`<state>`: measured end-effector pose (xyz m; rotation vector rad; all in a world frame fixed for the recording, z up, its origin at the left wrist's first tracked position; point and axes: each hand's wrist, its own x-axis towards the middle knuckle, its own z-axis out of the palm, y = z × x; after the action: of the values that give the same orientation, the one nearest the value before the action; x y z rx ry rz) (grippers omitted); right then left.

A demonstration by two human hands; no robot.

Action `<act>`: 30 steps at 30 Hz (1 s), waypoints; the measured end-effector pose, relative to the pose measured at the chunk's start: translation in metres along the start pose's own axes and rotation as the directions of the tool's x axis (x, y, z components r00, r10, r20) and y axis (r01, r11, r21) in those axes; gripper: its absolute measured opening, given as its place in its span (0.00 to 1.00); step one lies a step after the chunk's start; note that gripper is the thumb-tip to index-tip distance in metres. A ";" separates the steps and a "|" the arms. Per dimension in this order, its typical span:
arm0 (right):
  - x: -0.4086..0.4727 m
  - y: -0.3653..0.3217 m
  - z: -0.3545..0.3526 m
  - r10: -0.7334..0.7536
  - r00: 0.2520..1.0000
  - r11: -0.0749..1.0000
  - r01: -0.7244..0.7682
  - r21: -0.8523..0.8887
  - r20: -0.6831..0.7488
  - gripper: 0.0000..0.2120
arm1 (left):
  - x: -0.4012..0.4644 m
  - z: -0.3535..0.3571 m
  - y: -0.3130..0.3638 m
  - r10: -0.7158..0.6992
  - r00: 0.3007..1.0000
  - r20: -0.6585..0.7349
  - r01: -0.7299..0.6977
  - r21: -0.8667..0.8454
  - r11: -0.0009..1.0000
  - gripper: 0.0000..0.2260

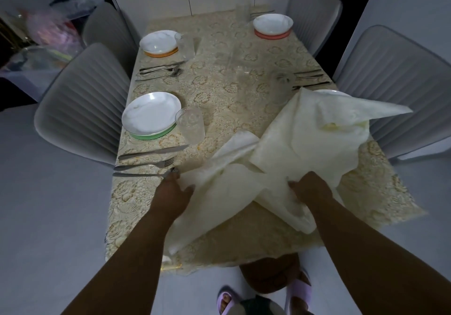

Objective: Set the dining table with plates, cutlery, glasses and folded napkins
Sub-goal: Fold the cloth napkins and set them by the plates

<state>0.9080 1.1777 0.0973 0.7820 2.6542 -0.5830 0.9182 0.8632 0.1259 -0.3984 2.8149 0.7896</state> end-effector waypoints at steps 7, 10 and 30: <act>-0.009 -0.018 -0.016 -0.357 0.897 0.906 0.400 0.137 -0.259 0.12 | 0.013 0.018 0.015 0.088 0.989 0.116 -0.109 0.190 0.976 0.15; -0.012 -0.031 -0.042 -0.336 0.796 0.859 0.478 0.182 -0.503 0.11 | 0.003 0.007 0.026 0.058 0.986 -0.159 -0.078 -0.120 0.990 0.08; -0.017 -0.052 0.002 -0.016 0.892 0.401 -0.408 0.820 0.452 0.15 | -0.023 0.043 -0.039 -0.533 0.838 0.116 0.539 -0.032 0.841 0.40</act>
<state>0.8925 1.1296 0.1175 1.0599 1.6331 -1.9561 0.9566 0.8582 0.0771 -1.0672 2.3884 0.7379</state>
